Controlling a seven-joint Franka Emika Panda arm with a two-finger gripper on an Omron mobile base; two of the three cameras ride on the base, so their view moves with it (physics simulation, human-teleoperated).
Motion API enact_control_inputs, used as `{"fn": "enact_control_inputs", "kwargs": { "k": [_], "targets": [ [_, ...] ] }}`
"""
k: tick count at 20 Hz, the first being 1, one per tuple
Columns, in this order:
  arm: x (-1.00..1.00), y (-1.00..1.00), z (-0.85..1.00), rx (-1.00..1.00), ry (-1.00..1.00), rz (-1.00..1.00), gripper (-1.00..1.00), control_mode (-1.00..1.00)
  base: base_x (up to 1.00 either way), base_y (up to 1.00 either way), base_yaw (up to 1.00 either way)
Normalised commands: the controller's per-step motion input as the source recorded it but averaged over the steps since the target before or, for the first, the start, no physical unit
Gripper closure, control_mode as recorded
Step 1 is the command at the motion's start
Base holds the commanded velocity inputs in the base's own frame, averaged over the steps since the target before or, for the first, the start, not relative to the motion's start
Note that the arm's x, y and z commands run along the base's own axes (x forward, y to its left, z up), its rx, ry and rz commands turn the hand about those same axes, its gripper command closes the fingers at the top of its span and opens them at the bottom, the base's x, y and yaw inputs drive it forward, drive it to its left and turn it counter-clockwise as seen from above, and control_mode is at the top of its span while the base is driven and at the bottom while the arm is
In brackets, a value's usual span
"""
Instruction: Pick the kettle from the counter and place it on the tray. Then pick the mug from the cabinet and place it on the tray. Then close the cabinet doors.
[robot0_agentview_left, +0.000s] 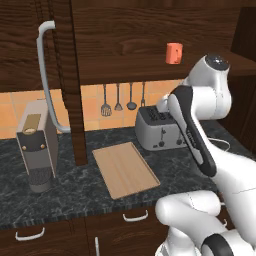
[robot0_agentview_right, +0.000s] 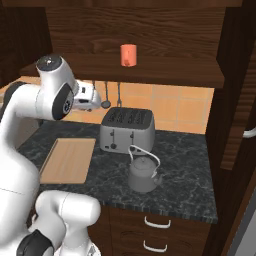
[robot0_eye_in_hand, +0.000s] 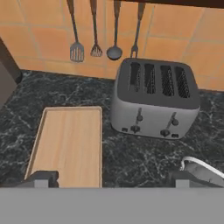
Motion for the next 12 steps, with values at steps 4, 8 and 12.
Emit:
{"fn": "enact_control_inputs", "kwargs": {
  "k": [4, 8, 12],
  "targets": [
    [-0.16, -0.38, 0.57, -0.05, -0.42, 0.0, -1.0, -1.0, 0.0, 0.0, 0.0],
    [0.0, -0.46, 0.51, -0.07, -0.22, 0.0, -1.0, -1.0, 0.0, 0.0, 0.0],
    [0.03, -0.31, 0.74, -0.01, -0.1, -0.07, -1.0, -1.0, 0.0, 0.0, 0.0]
  ]
}}
